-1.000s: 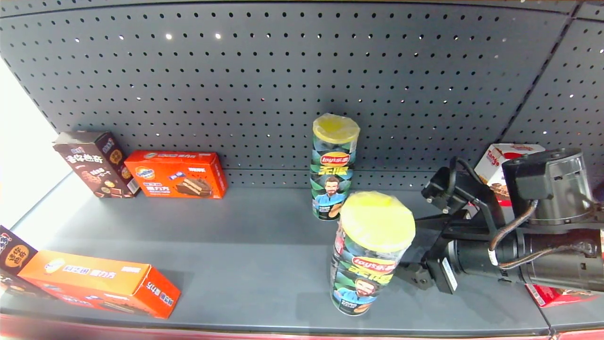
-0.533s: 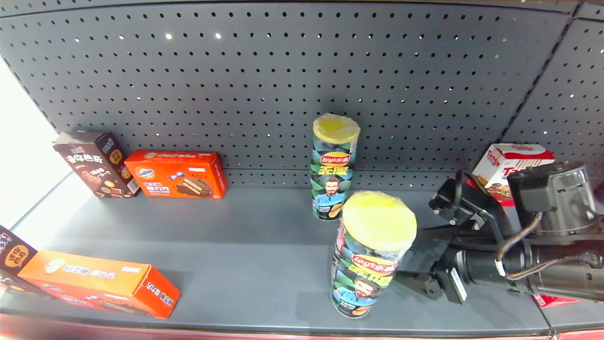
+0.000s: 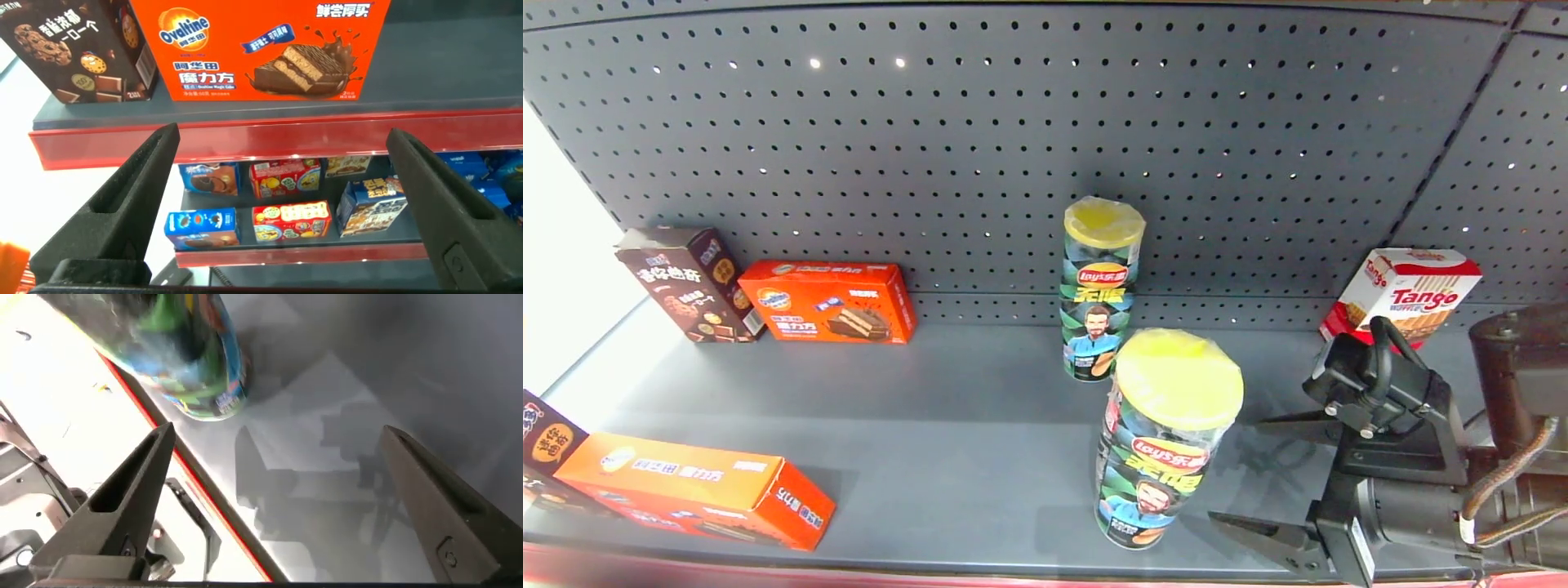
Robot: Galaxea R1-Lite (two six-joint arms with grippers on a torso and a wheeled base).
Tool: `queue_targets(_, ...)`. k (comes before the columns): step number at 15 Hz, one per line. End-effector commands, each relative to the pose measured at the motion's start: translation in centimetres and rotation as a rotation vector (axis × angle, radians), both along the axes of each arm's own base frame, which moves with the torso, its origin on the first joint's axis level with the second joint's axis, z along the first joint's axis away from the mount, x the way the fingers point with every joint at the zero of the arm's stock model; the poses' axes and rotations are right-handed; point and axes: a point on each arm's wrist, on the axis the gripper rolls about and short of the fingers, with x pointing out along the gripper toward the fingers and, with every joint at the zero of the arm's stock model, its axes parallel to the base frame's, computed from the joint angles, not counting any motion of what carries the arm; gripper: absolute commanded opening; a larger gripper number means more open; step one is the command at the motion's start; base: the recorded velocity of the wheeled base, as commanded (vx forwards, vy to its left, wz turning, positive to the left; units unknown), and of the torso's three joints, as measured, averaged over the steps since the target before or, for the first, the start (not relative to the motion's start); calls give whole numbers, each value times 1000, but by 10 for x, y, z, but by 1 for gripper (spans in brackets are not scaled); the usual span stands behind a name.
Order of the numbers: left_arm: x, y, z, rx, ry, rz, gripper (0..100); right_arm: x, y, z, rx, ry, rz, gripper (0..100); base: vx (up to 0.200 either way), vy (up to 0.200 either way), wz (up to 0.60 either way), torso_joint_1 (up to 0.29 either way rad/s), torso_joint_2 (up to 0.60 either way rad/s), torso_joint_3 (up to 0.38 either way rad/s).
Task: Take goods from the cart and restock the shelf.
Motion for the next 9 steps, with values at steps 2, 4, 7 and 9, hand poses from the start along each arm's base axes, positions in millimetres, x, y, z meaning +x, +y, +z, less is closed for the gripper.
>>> queue_targets(2,0,0,0,-2,1,1,100,10,9,1,-5,3,2,100,0,0,0,0,0,0)
queue_targets(4,0,0,0,-2,1,1,100,20,16,3,-8,1,-11,100,0,0,0,0,0,0)
queue_targets(7,0,0,0,-3,1,1,100,28,22,5,-10,-5,-21,100,0,0,0,0,0,0)
queue_targets(9,0,0,0,-14,3,2,100,32,25,5,-9,-4,-23,100,0,0,0,0,0,0)
